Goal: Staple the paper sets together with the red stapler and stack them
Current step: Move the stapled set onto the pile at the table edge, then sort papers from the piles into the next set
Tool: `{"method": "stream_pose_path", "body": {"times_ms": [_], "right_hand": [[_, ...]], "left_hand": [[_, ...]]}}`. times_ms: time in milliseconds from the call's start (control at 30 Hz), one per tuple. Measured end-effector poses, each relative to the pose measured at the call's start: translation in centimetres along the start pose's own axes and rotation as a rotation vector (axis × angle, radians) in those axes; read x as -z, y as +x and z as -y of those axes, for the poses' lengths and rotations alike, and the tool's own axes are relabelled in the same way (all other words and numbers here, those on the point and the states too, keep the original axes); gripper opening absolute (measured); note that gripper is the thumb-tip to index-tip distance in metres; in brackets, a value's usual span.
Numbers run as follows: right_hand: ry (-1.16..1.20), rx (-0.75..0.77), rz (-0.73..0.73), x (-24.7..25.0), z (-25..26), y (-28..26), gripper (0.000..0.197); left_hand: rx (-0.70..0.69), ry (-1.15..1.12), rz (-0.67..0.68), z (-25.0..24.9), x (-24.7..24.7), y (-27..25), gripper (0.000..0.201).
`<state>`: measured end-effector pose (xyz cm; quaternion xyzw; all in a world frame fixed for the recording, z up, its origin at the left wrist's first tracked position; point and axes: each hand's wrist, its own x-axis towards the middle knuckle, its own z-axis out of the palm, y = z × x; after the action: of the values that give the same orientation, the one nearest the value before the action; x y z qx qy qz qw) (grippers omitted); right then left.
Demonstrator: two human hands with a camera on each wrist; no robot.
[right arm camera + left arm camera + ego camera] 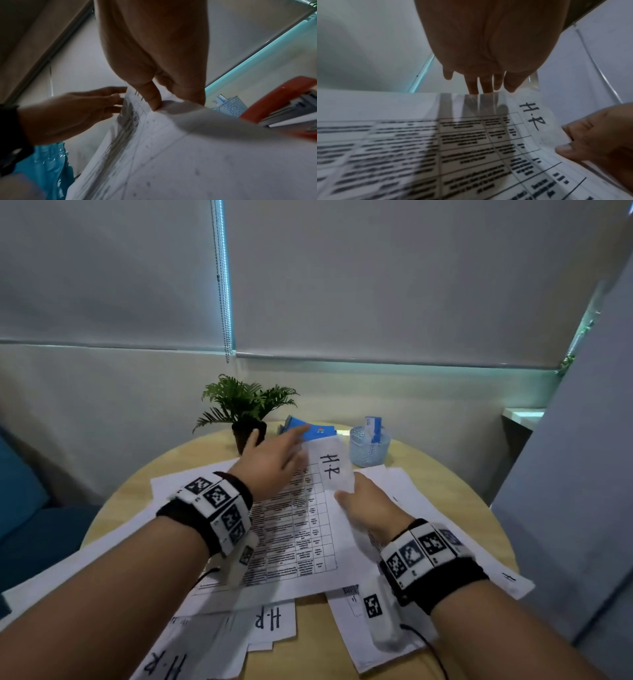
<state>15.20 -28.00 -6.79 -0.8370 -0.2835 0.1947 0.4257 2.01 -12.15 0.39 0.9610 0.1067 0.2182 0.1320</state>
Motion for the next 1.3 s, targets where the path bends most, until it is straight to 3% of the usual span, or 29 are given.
{"method": "stream_pose_path", "body": {"times_ms": [100,200,367,433,533,733,800,867,1000,1067,1167,1233,1300], "right_hand": [[-0.052,0.035,0.000,-0.1,2.0,-2.2,0.042],[-0.117,0.043,0.026,0.2,2.9,-3.4,0.033],[-0.032,0.057,-0.096,3.8,2.7,-1.8,0.046],[-0.248,-0.012,-0.100,5.7,2.4,-1.0,0.054],[-0.573,-0.163,0.105,6.5,1.4,-0.1,0.064],[-0.845,-0.221,0.210,4.7,0.0,0.7,0.062],[-0.808,-0.250,0.214,4.5,0.0,0.6,0.052],[-0.710,-0.246,0.163,4.7,0.5,0.6,0.029],[-0.069,-0.194,-0.092,5.5,1.6,1.6,0.016],[0.250,-0.104,-0.234,5.7,2.5,2.2,0.031],[0.545,0.075,-0.449,5.5,4.3,2.8,0.036],[0.602,0.126,-0.567,4.7,5.1,2.9,0.062],[0.576,0.153,-0.624,3.4,5.4,2.8,0.071]], "left_hand": [[0.004,-0.163,-0.097,-0.8,-1.0,0.7,0.037],[0.029,-0.204,-0.086,-0.5,-2.0,1.1,0.030],[0.032,-0.200,-0.064,0.8,-3.2,1.7,0.034],[0.051,-0.182,-0.058,1.4,-3.7,2.0,0.036],[0.059,-0.172,-0.040,1.9,-4.4,2.2,0.037],[0.061,-0.251,-0.036,2.2,-5.3,2.2,0.035],[0.139,-0.289,-0.045,2.4,-5.4,2.2,0.029],[0.175,-0.314,-0.043,2.6,-5.3,2.2,0.025],[0.158,-0.325,-0.029,2.5,-4.6,2.2,0.024],[0.151,-0.326,-0.037,2.4,-4.2,2.2,0.025],[0.148,-0.344,-0.063,2.1,-3.5,2.0,0.026],[0.149,-0.341,-0.087,1.8,-3.1,1.8,0.026],[0.155,-0.327,-0.098,1.6,-2.8,1.8,0.027]]}}
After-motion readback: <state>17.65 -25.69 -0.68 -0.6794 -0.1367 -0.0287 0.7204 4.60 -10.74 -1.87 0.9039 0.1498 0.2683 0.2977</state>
